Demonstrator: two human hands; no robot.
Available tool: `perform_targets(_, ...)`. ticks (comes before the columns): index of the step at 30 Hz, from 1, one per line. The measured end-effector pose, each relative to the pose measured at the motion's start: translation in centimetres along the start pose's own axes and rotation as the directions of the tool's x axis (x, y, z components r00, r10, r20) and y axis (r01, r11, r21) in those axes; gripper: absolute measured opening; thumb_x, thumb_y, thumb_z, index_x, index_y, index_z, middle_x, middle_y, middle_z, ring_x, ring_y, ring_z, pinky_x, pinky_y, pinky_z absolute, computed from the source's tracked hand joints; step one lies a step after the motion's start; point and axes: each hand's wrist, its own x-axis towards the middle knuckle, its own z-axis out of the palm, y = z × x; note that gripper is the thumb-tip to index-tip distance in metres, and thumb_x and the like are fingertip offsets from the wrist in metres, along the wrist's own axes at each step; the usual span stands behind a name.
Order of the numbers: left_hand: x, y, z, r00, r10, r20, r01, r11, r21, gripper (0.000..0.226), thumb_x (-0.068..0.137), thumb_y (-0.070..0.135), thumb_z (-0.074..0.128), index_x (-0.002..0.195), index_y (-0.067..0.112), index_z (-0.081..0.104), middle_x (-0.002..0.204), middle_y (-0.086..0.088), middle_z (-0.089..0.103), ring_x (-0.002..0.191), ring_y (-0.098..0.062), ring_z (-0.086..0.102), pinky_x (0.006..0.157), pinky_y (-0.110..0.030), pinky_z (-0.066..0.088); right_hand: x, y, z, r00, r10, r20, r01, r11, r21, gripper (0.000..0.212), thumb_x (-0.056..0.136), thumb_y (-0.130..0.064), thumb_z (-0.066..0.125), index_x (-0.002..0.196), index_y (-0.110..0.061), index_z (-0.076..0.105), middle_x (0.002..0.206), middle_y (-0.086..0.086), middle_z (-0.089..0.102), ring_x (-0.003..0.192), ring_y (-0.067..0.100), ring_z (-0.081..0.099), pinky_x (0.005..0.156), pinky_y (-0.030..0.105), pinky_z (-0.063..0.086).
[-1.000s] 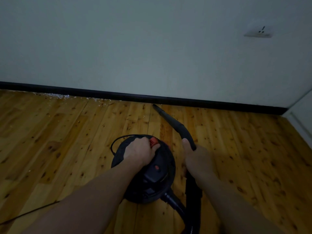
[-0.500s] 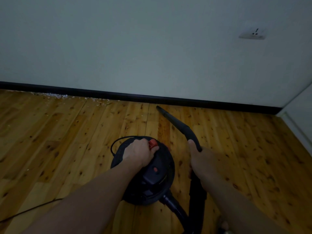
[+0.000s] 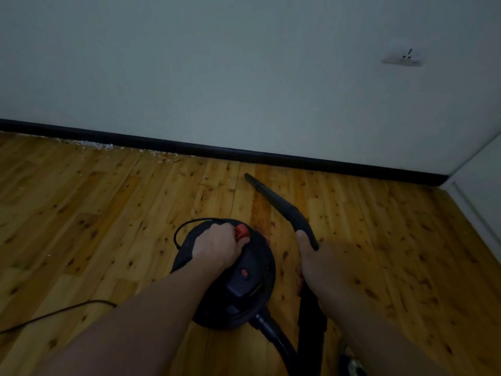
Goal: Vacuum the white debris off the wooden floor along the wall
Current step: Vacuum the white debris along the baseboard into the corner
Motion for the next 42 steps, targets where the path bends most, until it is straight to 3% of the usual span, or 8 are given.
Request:
perform_targets(5,-1.0,-0.6,0.0,0.999,-0.017,-0.039,0.017,1.000,0.003,0.050,0.097,0.066,0.052,0.102,0.017,0.062,0.102,-0.006,0.067,0.091,-0.028,0.067,0.070,-0.037,0.050,-1.2,0.2,0.1,0.996,0.029,0.089,-0.036,0.997,0.072,0.059,0.100,-0.060,0.049,0.060,-0.017,0.046,0.055,0.003,0.050,0.053,0.025,0.055,0.058,0.039,0.049)
perform_targets(9,-1.8,-0.6,-0.1,0.998,-0.043,-0.042,0.043,0.999,-0.009,0.049,0.097,0.065,0.054,0.102,0.018,0.063,0.101,-0.005,0.068,0.090,-0.027,0.068,0.069,-0.036,0.050,-2.2,-0.4,0.1,0.990,0.010,0.141,-0.022,0.996,0.083,0.056,0.104,-0.054,0.049,0.065,-0.013,0.052,0.058,0.007,0.052,0.051,0.025,0.055,0.052,0.034,0.047)
perform_targets(15,-2.4,-1.1,-0.2,0.996,-0.078,-0.051,0.077,0.997,-0.023,0.048,0.097,0.066,0.054,0.099,0.019,0.062,0.100,-0.005,0.068,0.080,-0.025,0.061,0.066,-0.035,0.044,-1.8,-1.0,0.9,0.993,-0.008,0.114,0.003,0.999,0.037,0.057,0.101,-0.057,0.051,0.066,-0.012,0.059,0.061,0.008,0.059,0.055,0.028,0.059,0.060,0.049,0.058)
perform_targets(17,-2.3,-1.4,-0.4,0.995,-0.080,-0.056,0.079,0.997,-0.021,0.049,0.097,0.067,0.054,0.101,0.019,0.063,0.100,-0.005,0.068,0.086,-0.027,0.065,0.067,-0.035,0.045,-1.3,-1.2,1.1,0.994,-0.001,0.106,-0.002,1.000,0.028,0.058,0.102,-0.057,0.050,0.066,-0.013,0.059,0.060,0.007,0.060,0.056,0.027,0.061,0.062,0.047,0.058)
perform_targets(24,-1.8,-2.5,-1.0,0.993,-0.096,-0.062,0.094,0.995,-0.039,0.047,0.098,0.064,0.055,0.098,0.018,0.063,0.097,-0.004,0.067,0.086,-0.027,0.066,0.067,-0.035,0.047,-0.2,-2.6,2.8,0.990,-0.010,0.140,0.005,0.999,0.034,0.060,0.104,-0.055,0.049,0.069,-0.007,0.060,0.059,0.011,0.057,0.045,0.022,0.057,0.044,0.029,0.047)
perform_targets(28,-1.9,-3.0,-1.3,0.988,-0.136,-0.077,0.134,0.991,-0.031,0.044,0.098,0.063,0.055,0.095,0.019,0.059,0.088,0.000,0.059,0.075,-0.022,0.054,0.066,-0.035,0.044,-0.6,-3.5,3.8,0.978,-0.011,0.210,-0.010,0.995,0.097,0.060,0.107,-0.050,0.048,0.071,-0.003,0.057,0.052,0.011,0.052,0.037,0.021,0.053,0.038,0.027,0.044)
perform_targets(34,-2.4,-5.1,-1.7,0.983,-0.167,-0.072,0.165,0.986,-0.041,0.043,0.098,0.062,0.055,0.095,0.019,0.057,0.095,-0.004,0.064,0.085,-0.027,0.064,0.067,-0.036,0.044,-1.2,-4.5,5.4,0.966,0.003,0.259,-0.036,0.992,0.123,0.054,0.107,-0.048,0.050,0.074,-0.006,0.054,0.052,0.008,0.051,0.037,0.022,0.052,0.039,0.029,0.046)
perform_targets(42,-3.0,-8.4,-2.3,0.967,-0.244,-0.073,0.240,0.969,-0.065,0.042,0.098,0.062,0.056,0.092,0.020,0.055,0.086,0.000,0.057,0.074,-0.023,0.055,0.064,-0.035,0.045,-2.8,-5.7,8.6,0.949,-0.029,0.315,0.000,0.996,0.090,0.054,0.106,-0.048,0.051,0.074,-0.006,0.055,0.045,0.004,0.053,0.034,0.019,0.052,0.040,0.028,0.045)
